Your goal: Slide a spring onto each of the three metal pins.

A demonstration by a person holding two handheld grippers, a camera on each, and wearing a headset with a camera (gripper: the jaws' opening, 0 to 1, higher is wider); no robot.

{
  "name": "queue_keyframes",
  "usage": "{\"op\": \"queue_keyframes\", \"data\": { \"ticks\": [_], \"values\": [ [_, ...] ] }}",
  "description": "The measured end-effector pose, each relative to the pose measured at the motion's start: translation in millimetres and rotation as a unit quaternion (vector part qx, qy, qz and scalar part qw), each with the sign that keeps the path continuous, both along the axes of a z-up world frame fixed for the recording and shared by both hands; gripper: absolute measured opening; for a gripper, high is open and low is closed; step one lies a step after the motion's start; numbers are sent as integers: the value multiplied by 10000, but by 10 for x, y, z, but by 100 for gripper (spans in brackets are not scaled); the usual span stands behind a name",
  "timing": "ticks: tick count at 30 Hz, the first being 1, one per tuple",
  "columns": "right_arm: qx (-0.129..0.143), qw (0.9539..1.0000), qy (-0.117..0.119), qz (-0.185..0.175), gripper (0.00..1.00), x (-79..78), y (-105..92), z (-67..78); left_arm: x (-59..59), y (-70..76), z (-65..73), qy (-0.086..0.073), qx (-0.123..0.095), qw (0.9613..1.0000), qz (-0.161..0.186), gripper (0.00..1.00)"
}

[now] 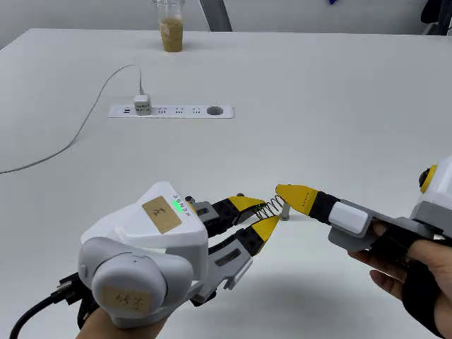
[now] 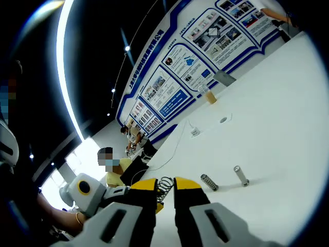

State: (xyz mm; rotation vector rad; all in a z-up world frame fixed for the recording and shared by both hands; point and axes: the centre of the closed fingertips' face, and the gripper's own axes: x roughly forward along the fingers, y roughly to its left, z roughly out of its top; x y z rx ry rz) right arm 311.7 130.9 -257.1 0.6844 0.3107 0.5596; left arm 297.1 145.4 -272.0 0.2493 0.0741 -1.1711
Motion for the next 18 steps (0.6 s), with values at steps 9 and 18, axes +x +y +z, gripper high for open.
{"op": "queue_keyframes", "data": {
  "ticks": [9, 18],
  "values": [
    [-138, 9998, -109, -105, 13, 37, -57, 26, 20, 22, -109, 189, 243, 9995, 95, 16],
    [-1150, 9923, -337, -307, 13, 142, -215, 16, 54, 174, -277, 440, 550, 9966, 424, 30]
  ]
}}
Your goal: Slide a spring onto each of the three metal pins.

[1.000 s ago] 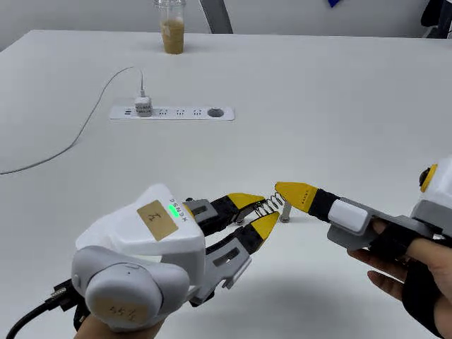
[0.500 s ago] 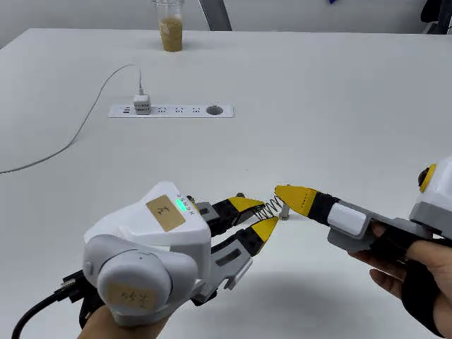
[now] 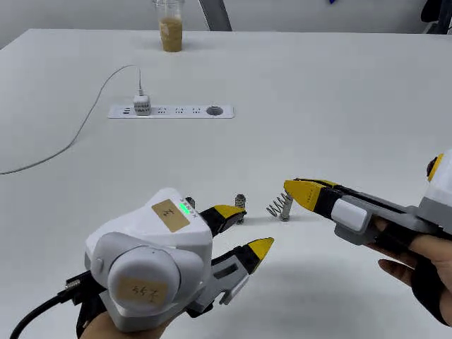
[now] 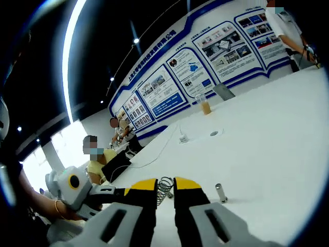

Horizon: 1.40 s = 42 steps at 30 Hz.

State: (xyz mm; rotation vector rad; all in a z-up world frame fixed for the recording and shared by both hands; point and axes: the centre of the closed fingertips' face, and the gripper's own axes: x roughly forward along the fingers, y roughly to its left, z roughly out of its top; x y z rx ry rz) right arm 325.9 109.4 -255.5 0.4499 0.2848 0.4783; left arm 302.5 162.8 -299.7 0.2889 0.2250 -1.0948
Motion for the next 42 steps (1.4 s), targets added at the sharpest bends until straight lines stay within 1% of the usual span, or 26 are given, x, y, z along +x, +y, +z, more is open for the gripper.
{"op": "queue_keyframes", "data": {
  "ticks": [2, 4, 5, 8, 12, 14, 17, 22, 25, 26, 30, 34, 36, 38, 42],
  "values": [
    [-107, 9999, -16, -31, 13, 29, -28, 2, 20, 49, -22, 25, 9, 10000, 96, 34],
    [-261, 9996, -56, -64, 13, 58, -59, 2, 43, 103, -39, 46, 15, 9998, 207, 35],
    [-419, 9991, -77, -67, 13, 78, -79, -6, 59, 140, -51, 98, -4, 9995, 303, 35],
    [-733, 9972, -124, -53, 13, 124, -108, -22, 103, 229, -93, 205, -2, 9985, 502, 39],
    [-986, 9950, -116, -65, 13, 186, -144, -58, 148, 335, -141, 294, 25, 9971, 700, 41],
    [-1055, 9943, -116, -63, 13, 205, -154, -69, 168, 374, -147, 301, 25, 9963, 801, 44],
    [-1173, 9930, -105, -94, 13, 251, -187, -88, 192, 431, -185, 332, 92, 9953, 910, 47],
    [-1361, 9905, -78, -157, 13, 331, -234, -130, 200, 466, -223, 403, 119, 9944, 969, 50],
    [-1544, 9878, -75, -196, 13, 390, -272, -171, 202, 483, -265, 529, 136, 9933, 1023, 54],
    [-1584, 9871, -74, -202, 13, 404, -282, -183, 202, 486, -270, 538, 131, 9931, 1029, 55],
    [-1585, 9870, -23, -277, 13, 463, -333, -223, 206, 504, -293, 527, 139, 9929, 1059, 59],
    [-1658, 9855, -20, -348, 13, 508, -378, -251, 211, 521, -315, 582, 122, 9923, 1091, 63],
    [-1791, 9831, -7, -381, 13, 533, -409, -284, 206, 522, -326, 635, 90, 9920, 1091, 65],
    [-1944, 9802, -11, -381, 13, 547, -429, -320, 207, 529, -344, 667, 93, 9915, 1115, 70],
    [-2098, 9770, -12, -375, 13, 562, -437, -373, 210, 545, -374, 716, 91, 9908, 1146, 73]
  ]
}}
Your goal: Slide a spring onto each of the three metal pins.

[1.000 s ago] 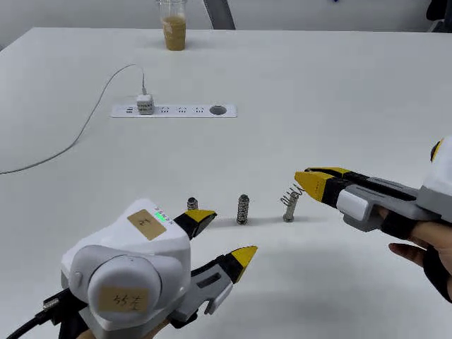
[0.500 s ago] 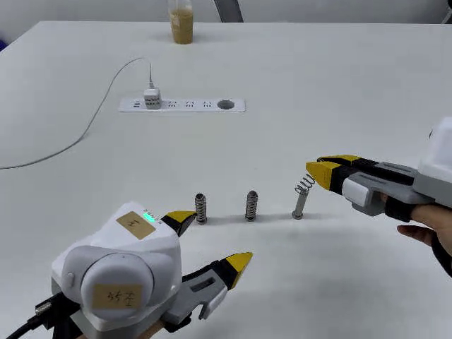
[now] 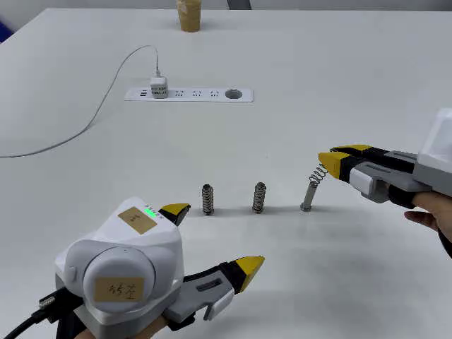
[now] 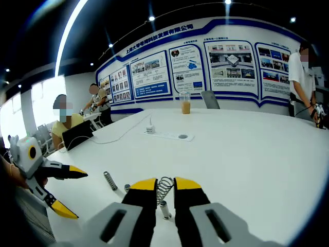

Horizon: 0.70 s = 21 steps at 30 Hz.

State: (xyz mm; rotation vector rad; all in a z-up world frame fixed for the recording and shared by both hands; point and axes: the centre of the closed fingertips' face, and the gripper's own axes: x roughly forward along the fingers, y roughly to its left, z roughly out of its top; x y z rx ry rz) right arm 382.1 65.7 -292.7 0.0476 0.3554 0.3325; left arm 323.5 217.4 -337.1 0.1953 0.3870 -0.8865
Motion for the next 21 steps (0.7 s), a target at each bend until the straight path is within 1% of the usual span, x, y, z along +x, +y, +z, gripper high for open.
{"op": "queue_keyframes", "data": {
  "ticks": [3, 5, 9, 13, 15, 18, 21],
  "values": [
    [-148, 9999, -41, -40, 13, 16, -18, -19, 0, 8, -23, 55, -5, 10000, 15, 77],
    [-201, 9998, -27, -77, 13, 25, -30, -34, -3, 10, -38, 81, -2, 10000, 10, 78],
    [-275, 9995, -46, -113, 13, 43, -46, -48, -6, 2, -50, 118, -45, 9999, 9, 82],
    [-338, 9994, -46, -95, 13, 51, -40, -70, -14, 5, -85, 148, 0, 9999, 15, 84],
    [-505, 9987, -57, -54, 13, 51, -31, -91, -20, -1, -89, 166, -23, 9999, 10, 85],
    [-680, 9976, -90, -31, 13, 48, -21, -110, -26, -3, -95, 190, -16, 9998, 14, 86],
    [-705, 9975, -73, -11, 13, 50, -4, -128, -29, 0, -100, 219, -27, 9998, 28, 88]
  ]
}}
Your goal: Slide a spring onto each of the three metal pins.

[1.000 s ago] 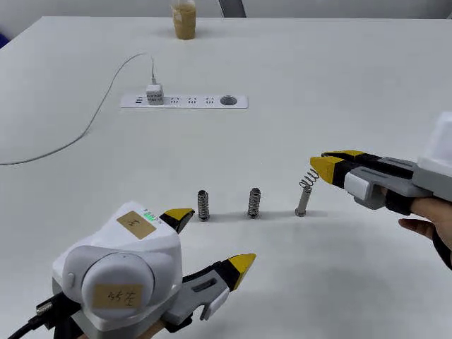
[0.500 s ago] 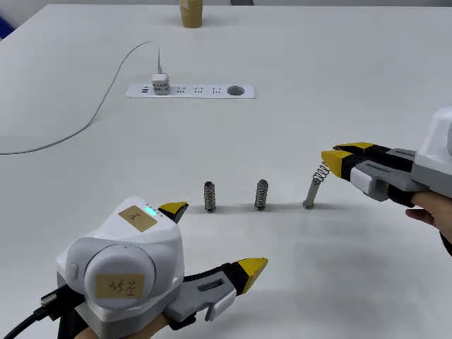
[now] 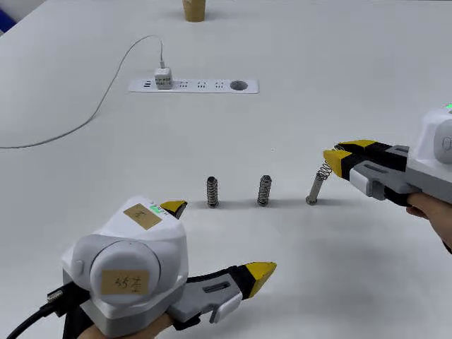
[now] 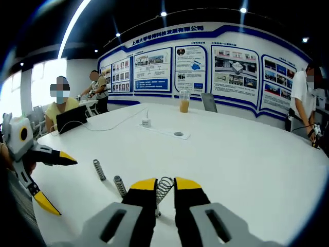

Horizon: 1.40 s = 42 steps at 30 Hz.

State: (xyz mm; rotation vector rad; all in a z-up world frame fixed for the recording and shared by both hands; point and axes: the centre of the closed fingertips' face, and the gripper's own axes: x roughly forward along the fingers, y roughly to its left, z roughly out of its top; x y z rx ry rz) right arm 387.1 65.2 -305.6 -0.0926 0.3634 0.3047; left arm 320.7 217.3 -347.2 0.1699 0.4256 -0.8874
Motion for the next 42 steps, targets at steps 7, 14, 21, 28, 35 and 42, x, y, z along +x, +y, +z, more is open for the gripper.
{"op": "queue_keyframes", "data": {
  "ticks": [7, 14, 21, 28, 35, 42],
  "values": [
    [-301, 9995, -51, 76, 13, -9, 36, -46, -9, 22, -30, 45, 87, 10000, -13, 89],
    [-673, 9974, -199, 180, 13, -3, 62, -25, -36, 3, -26, 35, 108, 9999, -70, 87],
    [-1071, 9933, -260, 336, 13, -24, 119, -55, -33, -4, -13, 13, 96, 9999, -90, 86],
    [-1417, 9886, -285, 426, 13, -28, 147, -116, -22, 9, -11, -7, 111, 9999, -85, 85],
    [-1568, 9863, -213, 471, 13, -30, 139, -226, -18, 8, -4, -25, 98, 9999, -87, 85],
    [-1515, 9874, -64, 450, 13, -29, 130, -324, -13, 13, -18, -12, 116, 9999, -78, 85]
  ]
}}
